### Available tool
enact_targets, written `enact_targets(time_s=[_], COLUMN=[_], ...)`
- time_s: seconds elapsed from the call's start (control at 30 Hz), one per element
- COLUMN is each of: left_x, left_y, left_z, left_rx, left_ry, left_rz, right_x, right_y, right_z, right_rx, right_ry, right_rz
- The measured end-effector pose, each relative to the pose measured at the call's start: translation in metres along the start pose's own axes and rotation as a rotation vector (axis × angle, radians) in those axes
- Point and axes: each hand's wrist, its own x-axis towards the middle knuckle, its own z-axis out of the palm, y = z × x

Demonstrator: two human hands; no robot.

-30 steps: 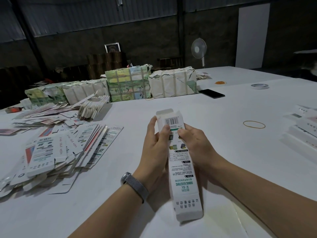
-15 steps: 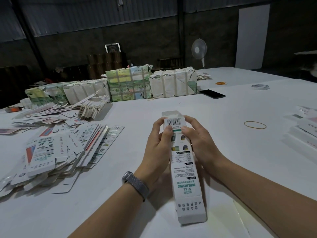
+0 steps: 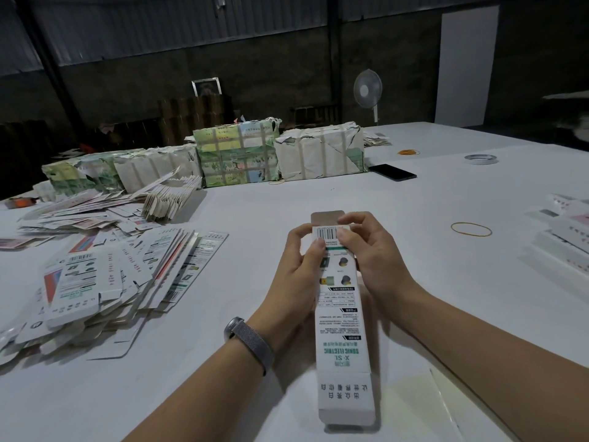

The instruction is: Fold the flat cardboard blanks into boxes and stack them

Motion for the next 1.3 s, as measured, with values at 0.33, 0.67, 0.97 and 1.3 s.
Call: enact_targets(time_s=[0.33, 0.67, 0.97, 1.3], left_x=[0.002, 0.0, 0.0, 0.001], left_y=[-0.005, -0.009, -0.01, -0.01], left_z=[-0.001, -0.004, -0.002, -0.002], left_rx=[-0.047, -0.015, 0.049, 0.102], left_ry=[0.031, -0.016, -0.065, -0.09], left_rz=[-0.064, -0.104, -0.089, -0.086], right_x=[0.0, 0.002, 0.007, 0.006], right_y=[0.002, 0.001, 0.004, 0.004], right_z=[-0.002, -0.002, -0.005, -0.007], right_rx=[-0.089, -0.117, -0.134, -0.125], right_ry=[0.028, 0.047, 0.036, 0.017], right_rz=[-0.051, -0.005, 0.187, 0.222])
